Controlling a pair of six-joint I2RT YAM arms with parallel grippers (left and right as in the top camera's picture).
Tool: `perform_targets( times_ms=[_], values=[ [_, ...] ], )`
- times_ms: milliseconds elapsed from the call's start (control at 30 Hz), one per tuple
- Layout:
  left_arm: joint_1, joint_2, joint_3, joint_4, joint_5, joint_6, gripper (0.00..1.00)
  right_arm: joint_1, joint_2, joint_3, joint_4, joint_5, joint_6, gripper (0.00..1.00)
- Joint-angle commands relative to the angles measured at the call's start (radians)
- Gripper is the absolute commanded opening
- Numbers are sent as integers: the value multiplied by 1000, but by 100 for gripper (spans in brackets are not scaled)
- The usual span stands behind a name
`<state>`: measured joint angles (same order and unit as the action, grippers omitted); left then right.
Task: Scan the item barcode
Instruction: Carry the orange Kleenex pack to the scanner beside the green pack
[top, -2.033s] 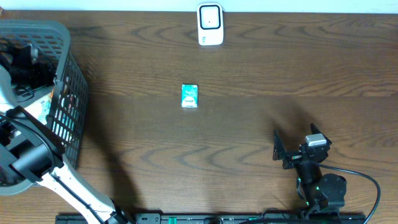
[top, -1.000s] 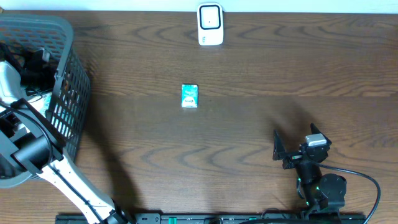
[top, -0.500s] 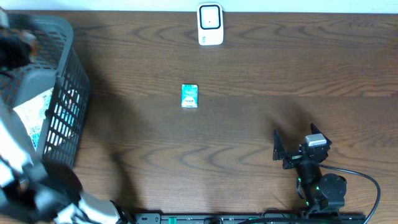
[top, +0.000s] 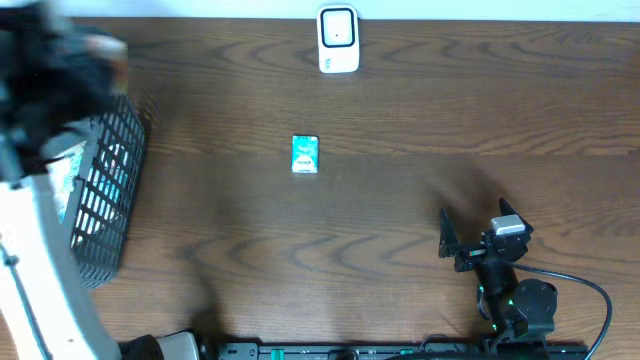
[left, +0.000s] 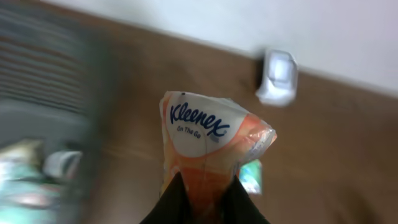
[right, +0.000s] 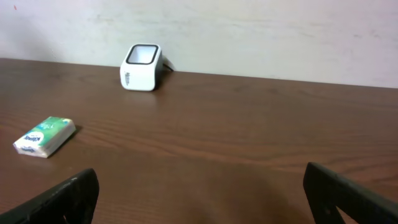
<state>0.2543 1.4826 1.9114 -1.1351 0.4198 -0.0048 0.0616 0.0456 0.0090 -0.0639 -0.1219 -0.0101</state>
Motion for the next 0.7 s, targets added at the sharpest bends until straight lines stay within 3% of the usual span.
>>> perform_targets(
  times_ms=[0, 200, 400, 667],
  values=[
    [-149, 56, -95, -17, -67, -74, 7, -6, -2, -3, -3, 4, 13, 99],
    [-383, 144, -267, 69, -219, -227, 8, -6, -2, -3, -3, 4, 13, 99],
    [-555, 276, -292, 167, -365, -451, 7, -6, -2, -3, -3, 4, 13, 99],
    [-711, 463, -292, 270, -468, -485, 8, -6, -2, -3, -3, 4, 13, 99]
  ],
)
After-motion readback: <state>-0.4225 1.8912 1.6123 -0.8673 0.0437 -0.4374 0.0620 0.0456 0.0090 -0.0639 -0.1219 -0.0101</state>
